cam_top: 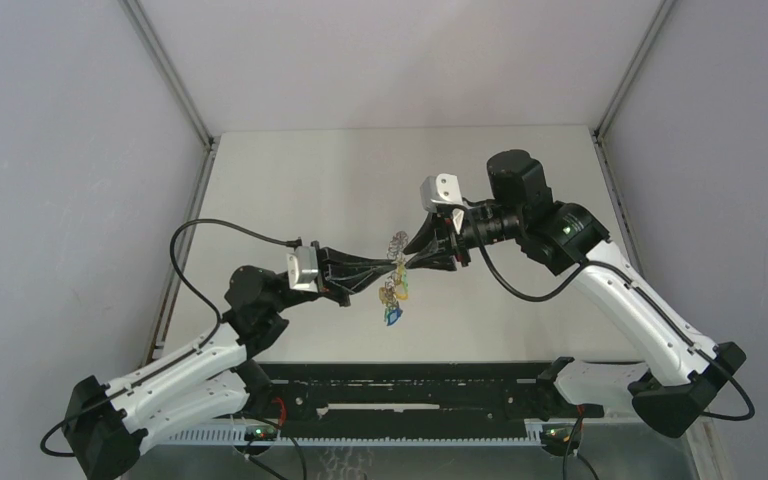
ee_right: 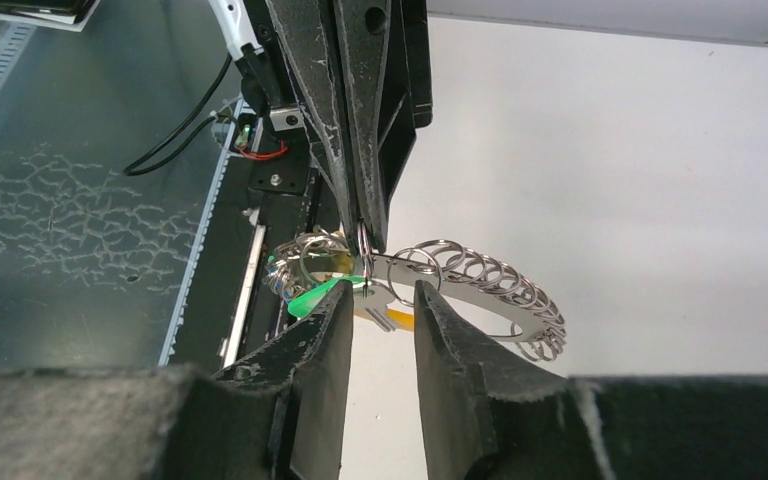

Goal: Put the keys on the keyring

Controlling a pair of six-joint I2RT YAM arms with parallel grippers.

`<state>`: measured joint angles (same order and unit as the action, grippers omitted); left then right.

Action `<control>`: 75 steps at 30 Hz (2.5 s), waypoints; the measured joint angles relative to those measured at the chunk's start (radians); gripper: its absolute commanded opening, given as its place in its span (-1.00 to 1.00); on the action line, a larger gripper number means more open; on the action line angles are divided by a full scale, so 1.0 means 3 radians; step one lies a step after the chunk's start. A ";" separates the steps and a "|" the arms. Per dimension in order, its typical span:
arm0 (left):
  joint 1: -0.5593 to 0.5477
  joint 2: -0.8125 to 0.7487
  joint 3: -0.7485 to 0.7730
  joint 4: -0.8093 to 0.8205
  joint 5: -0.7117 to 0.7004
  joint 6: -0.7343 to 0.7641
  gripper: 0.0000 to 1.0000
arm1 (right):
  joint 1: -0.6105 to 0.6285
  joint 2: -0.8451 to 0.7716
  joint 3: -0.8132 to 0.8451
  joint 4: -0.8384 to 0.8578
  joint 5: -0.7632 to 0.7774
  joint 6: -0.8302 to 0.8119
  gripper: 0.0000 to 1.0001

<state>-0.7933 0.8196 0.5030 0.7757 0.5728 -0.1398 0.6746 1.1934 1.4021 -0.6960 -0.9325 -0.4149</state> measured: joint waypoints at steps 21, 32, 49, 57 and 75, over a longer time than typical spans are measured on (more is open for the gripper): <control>0.0000 0.0017 0.0000 -0.0053 0.0033 0.0000 -1.00 | 0.0114 0.0095 0.0150 -0.0219 0.0025 -0.0191 -0.86; 0.0000 0.0013 0.0001 -0.0081 0.0003 0.0000 -1.00 | 0.0116 0.0106 0.0160 -0.0289 0.0074 -0.0264 -1.00; -0.0013 -0.0120 0.0000 -0.0098 -0.0282 -0.0038 -1.00 | 0.0116 0.0104 0.0160 -0.0206 0.0149 -0.0251 -1.00; -0.0006 -0.0220 0.0000 0.0131 -0.0418 -0.0112 -0.99 | 0.0116 0.0122 0.0118 -0.0210 0.0155 -0.0118 -1.00; -0.0006 -0.0266 0.0000 0.0186 -0.0518 -0.0175 -1.00 | 0.0156 -0.0713 -0.0736 0.0904 0.0548 0.0427 -0.36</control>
<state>-0.7952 0.7399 0.5030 0.8314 0.4175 -0.1925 0.7216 0.9794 1.1812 -0.4248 -0.7681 -0.2867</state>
